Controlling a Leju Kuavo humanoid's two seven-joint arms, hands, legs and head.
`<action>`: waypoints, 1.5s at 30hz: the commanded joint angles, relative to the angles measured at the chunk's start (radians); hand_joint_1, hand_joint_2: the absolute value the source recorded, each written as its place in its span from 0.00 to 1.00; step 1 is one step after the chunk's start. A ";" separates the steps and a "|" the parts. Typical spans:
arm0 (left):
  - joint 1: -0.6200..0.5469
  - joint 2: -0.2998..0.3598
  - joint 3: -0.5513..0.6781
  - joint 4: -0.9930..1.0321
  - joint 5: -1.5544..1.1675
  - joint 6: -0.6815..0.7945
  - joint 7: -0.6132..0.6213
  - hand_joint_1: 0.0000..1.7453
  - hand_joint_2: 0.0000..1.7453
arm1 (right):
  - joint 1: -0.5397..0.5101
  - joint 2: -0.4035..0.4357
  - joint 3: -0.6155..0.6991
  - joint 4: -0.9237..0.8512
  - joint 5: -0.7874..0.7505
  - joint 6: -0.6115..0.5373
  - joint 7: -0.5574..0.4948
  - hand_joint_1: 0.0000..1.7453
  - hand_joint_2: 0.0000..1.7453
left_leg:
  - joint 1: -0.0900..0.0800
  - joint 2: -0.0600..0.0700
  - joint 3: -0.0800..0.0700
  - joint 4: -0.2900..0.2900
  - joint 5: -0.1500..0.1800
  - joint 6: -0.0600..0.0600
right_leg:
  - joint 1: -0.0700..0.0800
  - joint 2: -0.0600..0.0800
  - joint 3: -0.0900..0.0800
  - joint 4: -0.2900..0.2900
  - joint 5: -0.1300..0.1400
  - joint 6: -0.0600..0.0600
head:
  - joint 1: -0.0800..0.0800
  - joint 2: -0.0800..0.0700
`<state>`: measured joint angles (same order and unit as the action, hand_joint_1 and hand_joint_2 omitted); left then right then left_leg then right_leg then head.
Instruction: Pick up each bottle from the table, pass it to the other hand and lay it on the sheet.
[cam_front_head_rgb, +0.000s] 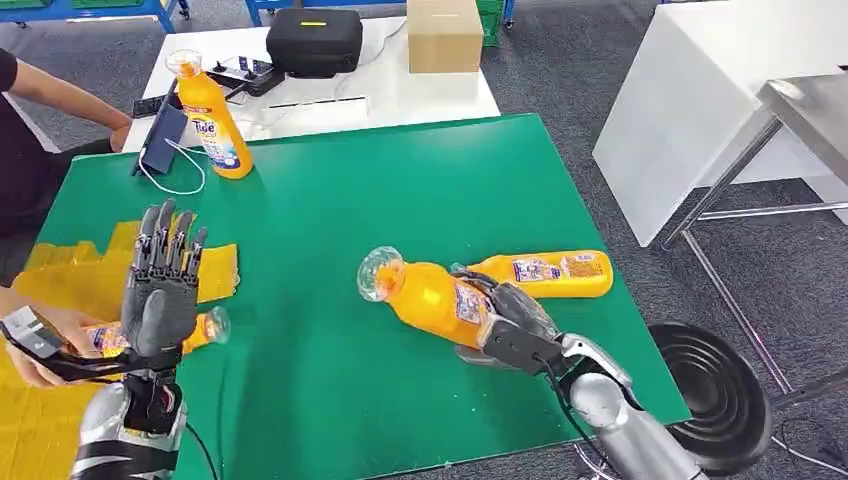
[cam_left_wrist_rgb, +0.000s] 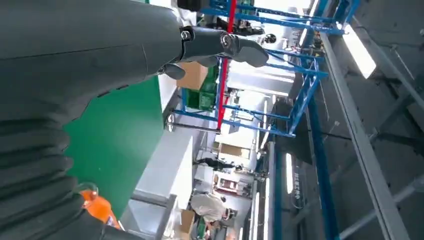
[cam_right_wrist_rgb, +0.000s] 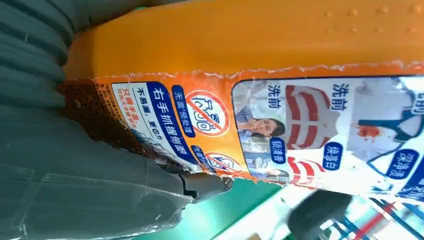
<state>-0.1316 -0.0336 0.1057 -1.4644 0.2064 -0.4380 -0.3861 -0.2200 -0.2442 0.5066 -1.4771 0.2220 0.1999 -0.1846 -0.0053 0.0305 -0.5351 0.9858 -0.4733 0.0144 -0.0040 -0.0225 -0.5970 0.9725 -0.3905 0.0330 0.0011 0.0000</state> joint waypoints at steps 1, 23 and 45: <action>0.016 -0.060 -0.084 -0.049 0.014 -0.020 0.018 0.00 1.00 | -0.101 0.135 0.013 0.101 0.003 0.002 -0.006 1.00 1.00 | 0.001 0.000 0.002 0.000 -0.001 -0.001 | 0.001 0.003 0.001 0.000 0.000 0.000 | 0.000 0.000; -0.020 -0.051 -0.328 -0.023 -0.061 0.004 -0.014 0.00 1.00 | -0.389 0.353 0.195 0.426 -0.082 0.017 0.036 1.00 1.00 | 0.000 0.000 0.001 0.000 0.000 -0.001 | 0.000 0.003 0.000 0.001 0.000 0.000 | 0.000 0.000; -0.132 -0.059 -0.310 0.112 -0.333 0.168 -0.041 0.00 1.00 | -0.357 0.444 0.533 0.504 0.016 0.042 0.066 1.00 1.00 | 0.002 -0.005 0.001 0.001 0.000 -0.002 | 0.002 -0.001 0.002 0.000 -0.001 0.000 | 0.003 0.000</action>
<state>-0.1658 -0.0896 -0.1697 -1.4675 -0.0736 -0.2975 -0.4383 -0.5521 0.1915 0.8621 -1.0128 0.2190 0.2285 -0.1297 -0.0054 0.0309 -0.5359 0.9858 -0.4726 0.0138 -0.0036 -0.0220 -0.5986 0.9730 -0.3904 0.0330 0.0046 0.0000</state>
